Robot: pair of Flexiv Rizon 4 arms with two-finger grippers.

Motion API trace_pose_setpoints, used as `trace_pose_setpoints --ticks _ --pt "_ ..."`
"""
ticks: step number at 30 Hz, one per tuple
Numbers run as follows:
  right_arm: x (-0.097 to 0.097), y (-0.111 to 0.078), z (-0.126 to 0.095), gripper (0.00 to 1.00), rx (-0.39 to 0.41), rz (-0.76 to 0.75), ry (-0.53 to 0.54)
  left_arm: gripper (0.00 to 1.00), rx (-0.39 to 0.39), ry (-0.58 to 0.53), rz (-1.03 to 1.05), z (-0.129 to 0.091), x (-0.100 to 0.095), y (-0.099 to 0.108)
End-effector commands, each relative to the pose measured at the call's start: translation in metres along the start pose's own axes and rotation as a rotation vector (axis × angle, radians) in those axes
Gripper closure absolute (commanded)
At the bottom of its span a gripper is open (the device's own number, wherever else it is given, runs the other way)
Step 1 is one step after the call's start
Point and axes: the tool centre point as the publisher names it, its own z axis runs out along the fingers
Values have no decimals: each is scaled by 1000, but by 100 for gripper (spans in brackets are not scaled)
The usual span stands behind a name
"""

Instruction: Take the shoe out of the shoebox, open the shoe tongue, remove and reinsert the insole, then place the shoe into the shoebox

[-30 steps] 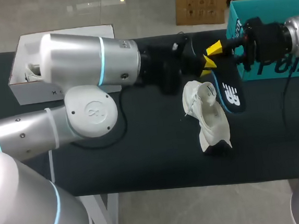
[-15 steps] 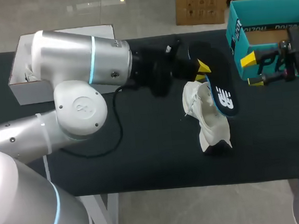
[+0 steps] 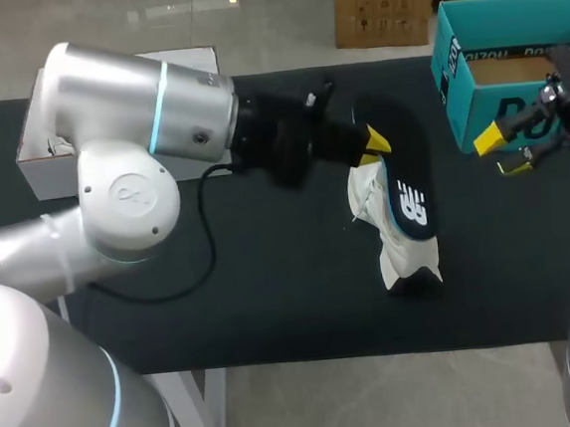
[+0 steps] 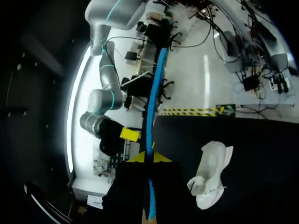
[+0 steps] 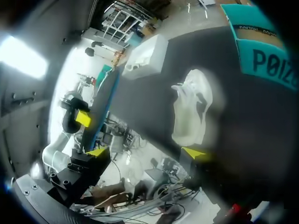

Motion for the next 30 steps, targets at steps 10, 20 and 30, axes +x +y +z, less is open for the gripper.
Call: trace_pose_setpoints --ticks 10,20,30 --pt "-14 -44 -49 0 95 -209 -250 100 47 44 -12 -7 -5 -8" --pt "-15 -44 -46 0 93 -197 -238 100 103 103 -22 0 -4 -14" --pt "-15 -44 -46 0 93 -197 -238 100 103 103 -22 0 -4 -14"
